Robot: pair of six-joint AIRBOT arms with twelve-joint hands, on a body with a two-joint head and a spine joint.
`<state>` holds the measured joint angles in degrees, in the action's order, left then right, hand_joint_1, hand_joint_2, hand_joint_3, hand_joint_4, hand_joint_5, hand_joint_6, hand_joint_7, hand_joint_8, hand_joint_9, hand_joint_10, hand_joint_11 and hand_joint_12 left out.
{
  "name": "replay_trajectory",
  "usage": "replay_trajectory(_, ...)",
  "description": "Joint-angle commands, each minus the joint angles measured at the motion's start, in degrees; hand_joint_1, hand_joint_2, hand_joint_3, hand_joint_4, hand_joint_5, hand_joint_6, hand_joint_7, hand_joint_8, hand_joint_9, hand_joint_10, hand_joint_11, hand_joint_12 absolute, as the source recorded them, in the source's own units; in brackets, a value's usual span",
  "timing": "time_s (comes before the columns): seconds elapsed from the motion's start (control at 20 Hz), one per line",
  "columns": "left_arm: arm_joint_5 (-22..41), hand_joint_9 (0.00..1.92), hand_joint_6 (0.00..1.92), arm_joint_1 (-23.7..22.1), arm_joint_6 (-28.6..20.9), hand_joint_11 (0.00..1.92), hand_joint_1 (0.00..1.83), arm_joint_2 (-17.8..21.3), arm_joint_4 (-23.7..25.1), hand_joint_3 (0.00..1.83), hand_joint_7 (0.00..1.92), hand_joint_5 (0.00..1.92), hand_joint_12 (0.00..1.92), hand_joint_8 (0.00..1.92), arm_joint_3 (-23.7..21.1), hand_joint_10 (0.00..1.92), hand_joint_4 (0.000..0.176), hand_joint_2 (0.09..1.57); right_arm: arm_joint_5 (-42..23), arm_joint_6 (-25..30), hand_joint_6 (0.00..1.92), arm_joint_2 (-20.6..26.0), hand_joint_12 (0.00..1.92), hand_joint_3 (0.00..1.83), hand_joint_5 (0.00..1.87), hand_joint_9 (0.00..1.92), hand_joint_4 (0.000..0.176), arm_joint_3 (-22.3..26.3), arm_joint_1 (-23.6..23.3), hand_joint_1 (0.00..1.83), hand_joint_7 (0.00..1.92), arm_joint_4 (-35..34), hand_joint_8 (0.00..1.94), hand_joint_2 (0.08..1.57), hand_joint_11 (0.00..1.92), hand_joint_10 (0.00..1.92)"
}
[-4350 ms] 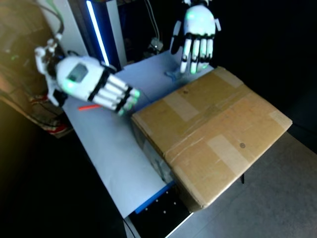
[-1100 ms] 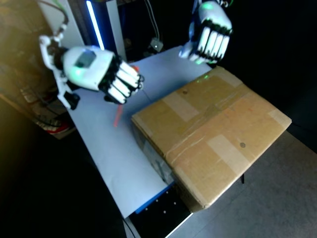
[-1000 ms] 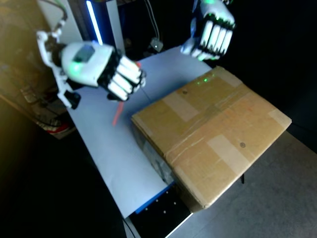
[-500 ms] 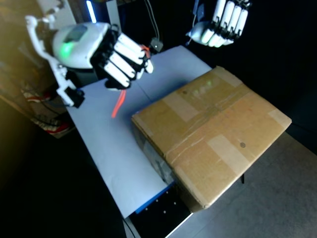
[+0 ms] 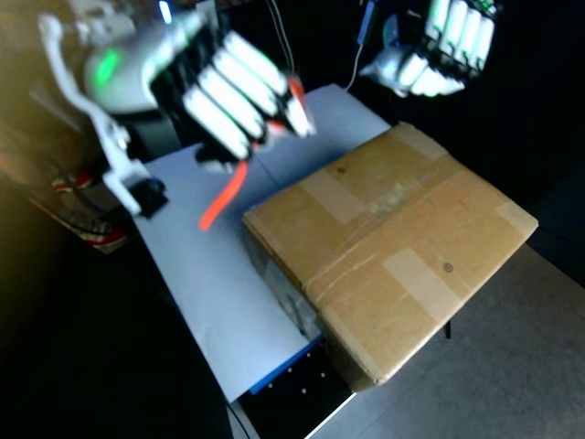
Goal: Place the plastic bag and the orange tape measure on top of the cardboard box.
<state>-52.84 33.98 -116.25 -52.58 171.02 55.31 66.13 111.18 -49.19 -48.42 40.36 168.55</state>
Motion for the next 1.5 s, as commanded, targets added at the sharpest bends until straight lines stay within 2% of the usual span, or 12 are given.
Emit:
replay_trajectory(0.0, -5.67, 0.92, 1.13, -1.14, 0.04, 0.78, 1.37, -0.5, 1.56, 0.0, 0.94, 0.85, 1.45, 1.02, 0.7, 1.26, 0.0, 1.13, 6.45, 0.12, 0.4, -0.64, 1.7, 0.0, 1.18, 1.25, 0.0, -0.83, -1.66, 1.3, 1.14, 1.55, 1.07, 1.05, 1.18, 1.37)
replay_trajectory(0.1, -4.14, 0.83, 1.14, -2.34, 0.05, 0.69, 1.36, -2.09, 1.56, 0.0, 0.86, 0.78, 1.56, 1.22, 3.09, 1.41, 0.0, 1.17, 5.33, 0.12, 0.6, -3.36, 1.86, 0.0, 1.09, 0.98, 0.0, -4.56, -3.5, 1.28, 1.01, 1.74, 1.25, 1.09, 0.89, 1.56)
replay_trajectory(0.15, -3.13, 0.83, 1.11, -3.28, 0.08, 0.7, 1.36, -2.9, 1.56, 0.0, 0.86, 0.78, 1.58, 1.23, 4.23, 1.42, 0.0, 1.17, 4.91, 0.13, 0.88, -4.59, 1.71, 0.0, 0.97, 0.95, 0.0, -6.37, -4.21, 1.37, 1.05, 1.8, 0.97, 1.09, 0.83, 1.32)
replay_trajectory(0.25, -1.28, 0.76, 1.06, -4.61, 0.11, 0.71, 1.36, -4.58, 1.56, 0.0, 0.82, 0.77, 1.72, 1.32, 6.36, 1.56, 0.0, 1.2, 3.58, 0.13, 0.7, -6.26, 1.7, 0.0, 1.04, 1.12, 0.0, -8.85, -5.49, 1.29, 1.08, 1.8, 1.11, 1.08, 1.01, 1.38)
replay_trajectory(0.3, -0.47, 0.68, 1.2, -4.94, 0.1, 0.59, 1.34, -5.45, 1.56, 0.0, 0.68, 0.82, 1.74, 1.33, 7.41, 1.59, 0.0, 1.22, 3.14, 0.13, 0.83, -6.83, 1.63, 0.0, 0.94, 0.99, 0.0, -9.79, -5.88, 1.37, 1.03, 1.81, 1.01, 1.1, 0.97, 1.33)
replay_trajectory(0.45, 1.22, 0.91, 1.07, -5.28, 0.07, 0.81, 1.38, -8.48, 1.56, 0.0, 0.95, 0.82, 1.55, 1.05, 10.34, 1.33, 0.0, 1.14, 3.14, 0.13, 1.16, -8.84, 1.71, 0.0, 0.74, 0.89, 0.0, -12.65, -6.1, 1.48, 0.89, 2.16, 1.04, 1.16, 0.67, 1.25)
replay_trajectory(0.6, 2.98, 0.92, 1.11, -5.27, 0.07, 0.76, 1.38, -11.38, 1.56, 0.0, 0.96, 0.85, 1.45, 0.99, 12.84, 1.25, 0.0, 1.13, 3.15, 0.13, 0.95, -10.76, 1.55, 0.0, 0.86, 0.98, 0.0, -14.47, -6.1, 1.39, 0.98, 2.91, 1.05, 1.12, 1.03, 1.29)
replay_trajectory(0.7, 3.36, 0.93, 1.16, -5.27, 0.07, 0.77, 1.37, -12.22, 1.56, 0.0, 0.94, 0.83, 1.42, 0.99, 13.65, 1.24, 0.0, 1.13, 3.13, 0.13, 0.97, -12.15, 1.52, 0.0, 0.88, 1.01, 0.0, -15.6, -6.08, 1.39, 1.02, 2.98, 0.99, 1.1, 0.99, 1.21)
replay_trajectory(0.75, 3.77, 0.91, 1.19, -5.27, 0.09, 0.75, 1.37, -12.61, 1.56, 0.0, 0.92, 0.83, 1.41, 1.0, 14.03, 1.24, 0.0, 1.14, 2.96, 0.13, 1.14, -13.14, 1.64, 0.01, 0.75, 0.91, 0.0, -16.36, -6.07, 1.47, 0.88, 2.99, 1.11, 1.15, 0.73, 1.26)
replay_trajectory(0.9, 4.79, 0.92, 1.18, -5.67, 0.07, 0.78, 1.37, -14.13, 1.56, 0.0, 0.89, 0.83, 1.39, 1.04, 16.0, 1.26, 0.0, 1.14, 2.42, 0.13, 0.95, -14.75, 1.44, 0.0, 0.9, 1.08, 0.0, -18.19, -6.06, 1.42, 1.04, 3.46, 0.9, 1.08, 0.96, 1.09)
replay_trajectory(0.95, 5.42, 0.92, 1.18, -6.1, 0.08, 0.77, 1.37, -14.73, 1.56, 0.0, 0.89, 0.83, 1.39, 1.04, 16.64, 1.26, 0.0, 1.14, 2.44, 0.13, 0.94, -14.77, 1.44, 0.0, 0.89, 1.1, 0.0, -18.43, -6.06, 1.49, 1.04, 3.75, 0.91, 1.08, 0.81, 1.03)
replay_trajectory(1.45, 6.48, 0.9, 1.04, -7.61, 0.15, 0.83, 1.37, -17.15, 1.56, 0.0, 0.86, 0.77, 1.63, 1.22, 18.72, 1.43, 0.0, 1.17, 2.15, 0.13, 0.92, -15.32, 1.57, 0.0, 0.94, 0.95, 0.0, -21.59, -6.3, 1.39, 0.95, 4.03, 1.07, 1.11, 0.88, 1.28)
